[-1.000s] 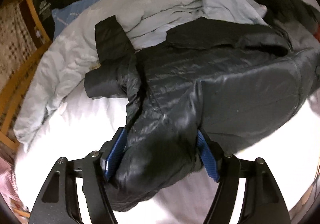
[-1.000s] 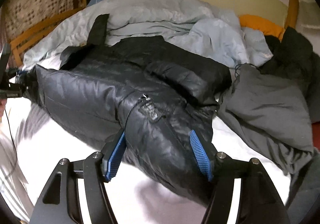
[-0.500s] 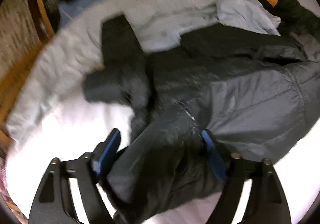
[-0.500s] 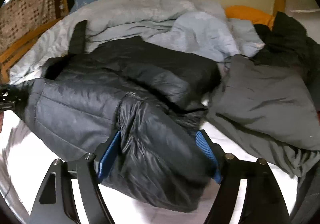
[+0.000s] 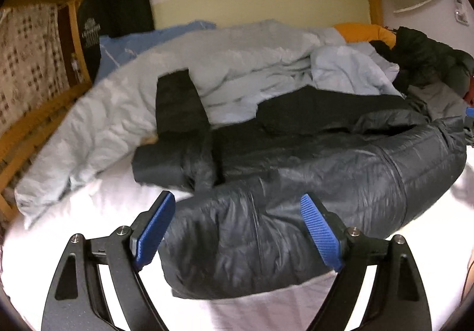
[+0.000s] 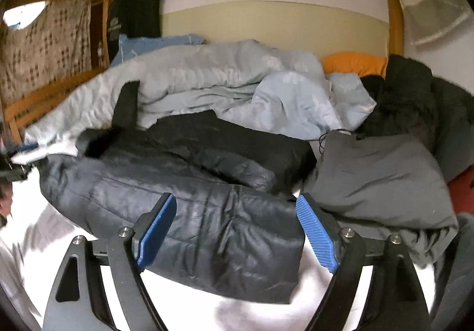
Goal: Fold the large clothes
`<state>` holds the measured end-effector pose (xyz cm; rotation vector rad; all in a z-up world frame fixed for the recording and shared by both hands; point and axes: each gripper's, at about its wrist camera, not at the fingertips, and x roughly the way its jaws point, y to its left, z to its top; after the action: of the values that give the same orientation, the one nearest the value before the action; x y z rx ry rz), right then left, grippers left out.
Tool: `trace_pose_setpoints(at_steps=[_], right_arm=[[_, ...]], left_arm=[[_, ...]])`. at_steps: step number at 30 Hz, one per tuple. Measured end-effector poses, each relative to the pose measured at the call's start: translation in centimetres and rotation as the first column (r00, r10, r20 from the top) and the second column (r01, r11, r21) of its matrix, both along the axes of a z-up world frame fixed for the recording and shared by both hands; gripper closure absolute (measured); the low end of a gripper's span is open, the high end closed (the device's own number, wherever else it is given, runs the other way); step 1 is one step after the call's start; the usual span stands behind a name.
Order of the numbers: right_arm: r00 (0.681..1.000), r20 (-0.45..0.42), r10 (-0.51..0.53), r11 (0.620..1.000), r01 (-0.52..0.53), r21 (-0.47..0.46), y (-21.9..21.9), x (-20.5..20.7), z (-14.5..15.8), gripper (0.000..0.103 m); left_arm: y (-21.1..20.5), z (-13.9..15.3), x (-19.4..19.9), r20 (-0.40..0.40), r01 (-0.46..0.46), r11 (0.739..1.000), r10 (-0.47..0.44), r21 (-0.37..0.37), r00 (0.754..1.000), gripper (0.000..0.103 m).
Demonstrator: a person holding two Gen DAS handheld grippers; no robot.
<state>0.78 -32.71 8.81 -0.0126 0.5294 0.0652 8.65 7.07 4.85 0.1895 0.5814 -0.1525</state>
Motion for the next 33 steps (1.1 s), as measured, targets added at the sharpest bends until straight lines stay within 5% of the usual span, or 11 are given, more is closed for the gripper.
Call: trace_pose_setpoints(at_steps=[4, 8, 18, 33], right_arm=[[0.997, -0.062, 0.047, 0.994, -0.041, 0.102, -0.6, 0.6, -1.0, 0.018], [0.991, -0.128, 0.038, 0.997, -0.030, 0.070, -0.8, 2.8, -3.5, 0.018], [0.942, -0.331, 0.054, 0.983, 0.009, 0.186, -2.5, 7.2, -9.5, 0.018], [0.932, -0.363, 0.024, 1.000, -0.018, 0.019, -0.1, 6.5, -11.1, 0.017]], left_arm=[[0.7, -1.5, 1.7, -0.071, -0.030, 0.998, 0.027, -0.048, 0.997, 0.017], [1.8, -3.4, 3.5, -0.151, -0.069, 0.992, 0.053, -0.105, 0.987, 0.017], [1.7, -7.0, 4.8, -0.263, -0.137, 0.990, 0.136, 0.016, 0.955, 0.016], [2.3, -9.3, 4.3, -0.347, -0.150, 0.989, 0.140, -0.005, 0.928, 0.013]])
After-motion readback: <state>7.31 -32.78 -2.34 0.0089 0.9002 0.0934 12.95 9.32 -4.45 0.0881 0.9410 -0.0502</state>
